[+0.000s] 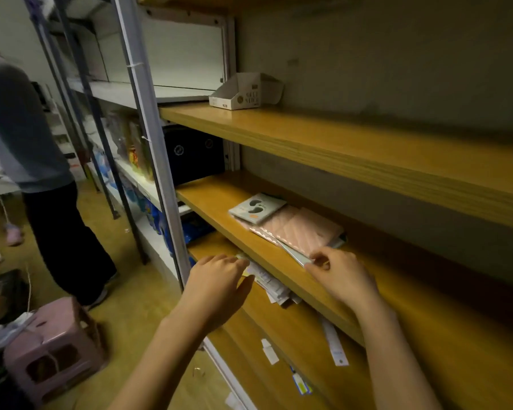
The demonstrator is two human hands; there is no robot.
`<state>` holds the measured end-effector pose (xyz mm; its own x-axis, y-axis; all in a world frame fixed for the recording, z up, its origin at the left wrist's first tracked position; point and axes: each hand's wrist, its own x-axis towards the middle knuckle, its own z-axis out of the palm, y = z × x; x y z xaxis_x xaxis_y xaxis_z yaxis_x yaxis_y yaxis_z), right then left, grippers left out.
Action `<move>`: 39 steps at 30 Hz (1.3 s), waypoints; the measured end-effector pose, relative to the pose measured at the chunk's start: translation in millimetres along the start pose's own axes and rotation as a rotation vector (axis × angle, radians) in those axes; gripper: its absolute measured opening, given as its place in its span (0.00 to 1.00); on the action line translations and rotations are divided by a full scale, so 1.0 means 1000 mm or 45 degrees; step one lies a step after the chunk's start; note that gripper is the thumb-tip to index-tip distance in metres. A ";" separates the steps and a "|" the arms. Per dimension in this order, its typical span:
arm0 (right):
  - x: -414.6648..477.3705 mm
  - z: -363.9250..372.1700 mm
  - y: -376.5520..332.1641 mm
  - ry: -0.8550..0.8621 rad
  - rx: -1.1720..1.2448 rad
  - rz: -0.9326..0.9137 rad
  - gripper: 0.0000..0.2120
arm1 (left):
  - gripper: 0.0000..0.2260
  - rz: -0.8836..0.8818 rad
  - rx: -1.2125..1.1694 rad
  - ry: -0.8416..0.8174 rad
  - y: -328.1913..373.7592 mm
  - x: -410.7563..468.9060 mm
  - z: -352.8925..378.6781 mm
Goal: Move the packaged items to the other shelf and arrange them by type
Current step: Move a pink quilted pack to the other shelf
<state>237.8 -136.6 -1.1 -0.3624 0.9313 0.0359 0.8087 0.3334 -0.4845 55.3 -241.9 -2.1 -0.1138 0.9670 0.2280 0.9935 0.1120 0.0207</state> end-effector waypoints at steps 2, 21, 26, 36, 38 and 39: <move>0.022 0.007 -0.002 0.009 0.011 0.047 0.16 | 0.16 0.023 -0.006 0.019 -0.010 0.021 0.005; 0.130 0.062 -0.026 0.162 -0.047 1.007 0.54 | 0.18 0.613 -0.112 -0.063 -0.070 0.193 0.045; 0.141 0.061 -0.023 0.125 0.079 1.102 0.54 | 0.15 0.752 -0.159 -0.063 -0.096 0.219 0.052; 0.144 0.060 -0.035 0.232 0.377 1.266 0.49 | 0.15 0.982 -0.285 -0.090 -0.112 0.238 0.060; 0.143 0.060 -0.037 0.262 0.432 1.290 0.45 | 0.15 1.003 -0.321 -0.092 -0.115 0.240 0.061; 0.142 0.060 -0.038 0.278 0.469 1.298 0.44 | 0.15 1.014 -0.343 -0.086 -0.117 0.240 0.061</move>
<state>127.8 -26.0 -29.7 0.5144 0.7624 -0.3925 0.4812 -0.6355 -0.6038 -88.3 -9.0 -9.1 0.6296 0.7468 0.2142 0.7436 -0.6591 0.1121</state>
